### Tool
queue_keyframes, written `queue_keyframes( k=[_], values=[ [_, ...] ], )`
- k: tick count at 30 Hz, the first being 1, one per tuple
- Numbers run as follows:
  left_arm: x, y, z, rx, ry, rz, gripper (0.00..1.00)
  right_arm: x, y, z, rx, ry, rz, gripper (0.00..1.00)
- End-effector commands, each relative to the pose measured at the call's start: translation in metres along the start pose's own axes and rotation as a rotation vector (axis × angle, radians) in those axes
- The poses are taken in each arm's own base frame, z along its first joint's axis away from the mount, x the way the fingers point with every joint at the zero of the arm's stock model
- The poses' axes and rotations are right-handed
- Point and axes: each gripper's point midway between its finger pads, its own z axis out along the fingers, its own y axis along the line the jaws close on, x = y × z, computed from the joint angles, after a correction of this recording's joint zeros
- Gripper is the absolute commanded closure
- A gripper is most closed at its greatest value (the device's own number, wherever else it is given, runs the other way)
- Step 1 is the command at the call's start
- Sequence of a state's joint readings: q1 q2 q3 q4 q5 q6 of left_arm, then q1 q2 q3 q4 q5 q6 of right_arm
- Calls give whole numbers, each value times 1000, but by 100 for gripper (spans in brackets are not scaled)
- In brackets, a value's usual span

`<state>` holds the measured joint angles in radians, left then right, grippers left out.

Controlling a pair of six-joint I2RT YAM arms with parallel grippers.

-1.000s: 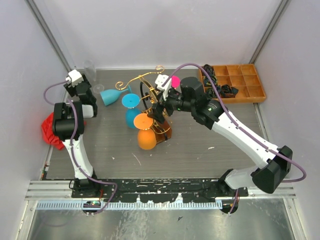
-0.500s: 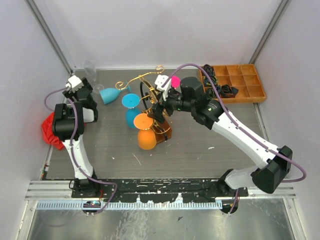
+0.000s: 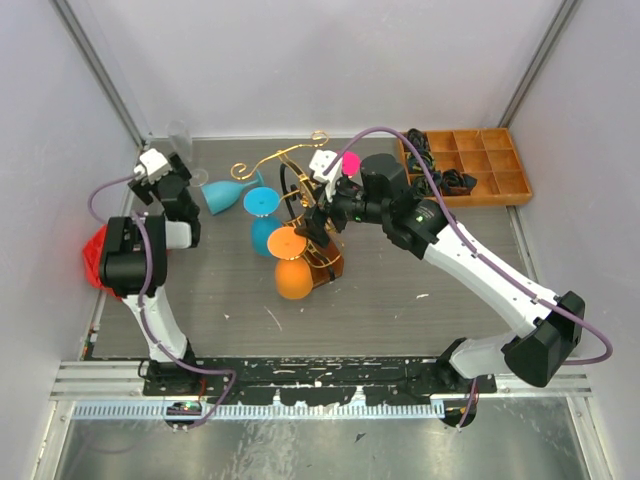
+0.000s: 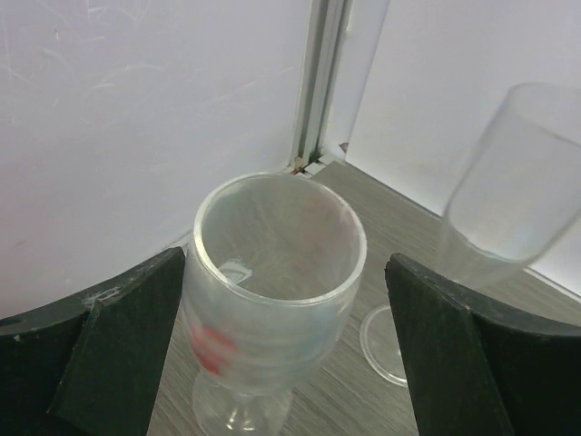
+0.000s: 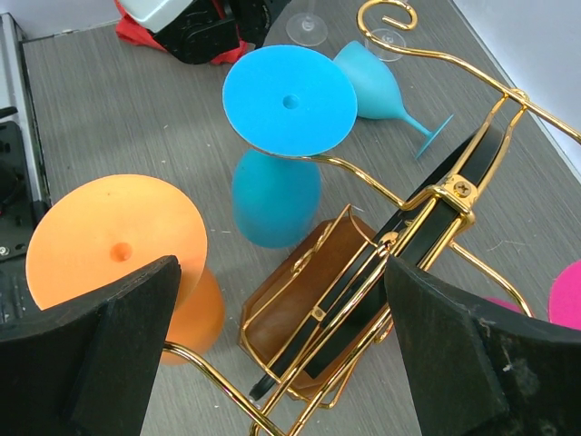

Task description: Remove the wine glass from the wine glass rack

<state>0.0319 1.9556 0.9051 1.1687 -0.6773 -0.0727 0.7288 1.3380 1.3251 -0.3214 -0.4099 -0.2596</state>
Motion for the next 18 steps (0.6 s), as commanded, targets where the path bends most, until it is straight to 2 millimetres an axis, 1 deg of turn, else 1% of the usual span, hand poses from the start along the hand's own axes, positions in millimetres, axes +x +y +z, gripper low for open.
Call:
queue_keyframes(
  k=[1, 4, 7, 10, 11, 13, 16, 18],
  values=[
    [-28, -4, -21, -28, -22, -36, 2, -25, 0, -10, 5, -79, -32, 0],
    [-38, -3, -37, -46, -4, -58, 2, -29, 1, -16, 11, -85, -25, 0],
    [-53, 0, -56, -66, 20, -58, 2, -35, 4, -24, 14, -95, -18, 0],
    [-66, 4, -75, -77, 110, -83, 2, -40, 8, -34, 16, -109, -10, 0],
    [-68, 9, -79, -91, 146, -83, 2, -41, 10, -38, 16, -115, -8, 0],
    [-74, 17, -85, -116, 171, -63, 2, -45, 13, -45, 12, -126, -5, 0],
    [-80, 24, -89, -105, 154, -24, 2, -50, 21, -56, -2, -138, 5, 0],
    [-86, 24, -95, -78, 159, -46, 2, -54, 25, -66, -2, -154, 7, 0]
  ],
)
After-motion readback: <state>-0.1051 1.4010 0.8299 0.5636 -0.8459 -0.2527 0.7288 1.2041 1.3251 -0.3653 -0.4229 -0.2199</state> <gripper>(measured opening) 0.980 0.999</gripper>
